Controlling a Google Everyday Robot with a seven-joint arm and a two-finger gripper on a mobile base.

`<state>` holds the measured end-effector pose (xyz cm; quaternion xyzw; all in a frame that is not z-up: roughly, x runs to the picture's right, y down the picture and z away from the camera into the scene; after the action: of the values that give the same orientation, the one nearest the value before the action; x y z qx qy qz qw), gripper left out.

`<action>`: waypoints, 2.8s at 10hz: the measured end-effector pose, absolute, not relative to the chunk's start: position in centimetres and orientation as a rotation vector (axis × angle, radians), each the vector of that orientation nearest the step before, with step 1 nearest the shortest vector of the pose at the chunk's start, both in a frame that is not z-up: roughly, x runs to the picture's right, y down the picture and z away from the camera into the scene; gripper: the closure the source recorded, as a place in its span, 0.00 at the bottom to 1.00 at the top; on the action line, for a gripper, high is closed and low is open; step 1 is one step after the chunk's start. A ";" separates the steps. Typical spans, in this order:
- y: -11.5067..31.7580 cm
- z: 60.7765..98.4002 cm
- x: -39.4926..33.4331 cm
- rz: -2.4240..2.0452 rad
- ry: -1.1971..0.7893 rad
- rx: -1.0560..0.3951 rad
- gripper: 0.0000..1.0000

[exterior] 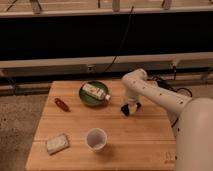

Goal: Place the eraser in the ceramic cup

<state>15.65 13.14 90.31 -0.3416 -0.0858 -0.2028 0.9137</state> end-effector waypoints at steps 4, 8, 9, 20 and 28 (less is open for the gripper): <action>12.8 89.2 15.2 -0.434 -0.158 -0.702 0.98; 11.6 86.2 14.3 -0.458 -0.133 -0.699 1.00; 11.4 85.4 14.1 -0.468 -0.126 -0.697 1.00; 11.4 77.9 8.4 -0.555 -0.118 -0.680 1.00; 13.0 72.9 5.6 -0.643 -0.147 -0.655 1.00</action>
<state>5.57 13.00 72.89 -0.3158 -0.0710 -0.3100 0.8939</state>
